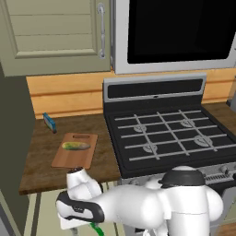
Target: Place the appropriate cutting tool for cutting the cucumber skin on the cutting board.
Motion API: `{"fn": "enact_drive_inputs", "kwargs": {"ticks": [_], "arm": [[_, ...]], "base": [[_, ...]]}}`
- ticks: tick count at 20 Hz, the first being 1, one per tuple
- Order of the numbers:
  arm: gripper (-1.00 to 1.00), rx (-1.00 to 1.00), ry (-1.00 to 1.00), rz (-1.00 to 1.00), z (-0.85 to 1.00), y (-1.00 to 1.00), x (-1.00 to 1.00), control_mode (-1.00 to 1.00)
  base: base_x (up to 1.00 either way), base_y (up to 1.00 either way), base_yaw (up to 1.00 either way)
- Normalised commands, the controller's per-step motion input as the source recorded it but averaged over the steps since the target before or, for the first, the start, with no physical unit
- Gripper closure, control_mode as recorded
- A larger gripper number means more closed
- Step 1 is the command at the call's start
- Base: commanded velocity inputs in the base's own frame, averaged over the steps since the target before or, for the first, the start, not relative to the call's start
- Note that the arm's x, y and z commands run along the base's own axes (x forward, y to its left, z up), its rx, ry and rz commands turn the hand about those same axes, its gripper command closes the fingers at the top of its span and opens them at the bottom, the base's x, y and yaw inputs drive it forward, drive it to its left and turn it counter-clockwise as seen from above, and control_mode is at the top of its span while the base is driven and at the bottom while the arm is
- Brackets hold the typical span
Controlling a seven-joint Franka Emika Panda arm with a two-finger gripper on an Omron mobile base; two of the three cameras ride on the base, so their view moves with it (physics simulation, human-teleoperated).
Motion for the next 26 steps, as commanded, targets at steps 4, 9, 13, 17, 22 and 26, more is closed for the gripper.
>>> {"fn": "enact_drive_inputs", "kwargs": {"ticks": [4,9,13,17,22,26], "arm": [[-1.00,0.00,0.00,0.00,-0.01,0.20,0.38,-1.00],[-1.00,0.00,0.00,0.00,-0.09,0.21,0.22,-1.00],[-1.00,-0.01,0.00,0.00,-0.18,0.22,0.16,-1.00],[-1.00,-0.02,-0.01,0.00,-0.28,0.14,0.03,-1.00],[-1.00,-0.01,-0.01,0.00,-0.26,0.07,0.00,-1.00],[-1.00,-0.01,0.00,0.00,-0.18,0.18,0.00,-1.00]], "base": [[0.00,0.00,0.00],[0.00,0.00,0.00],[0.00,0.00,0.00],[0.00,0.00,0.00],[0.00,0.00,0.00],[0.00,0.00,0.00]]}}
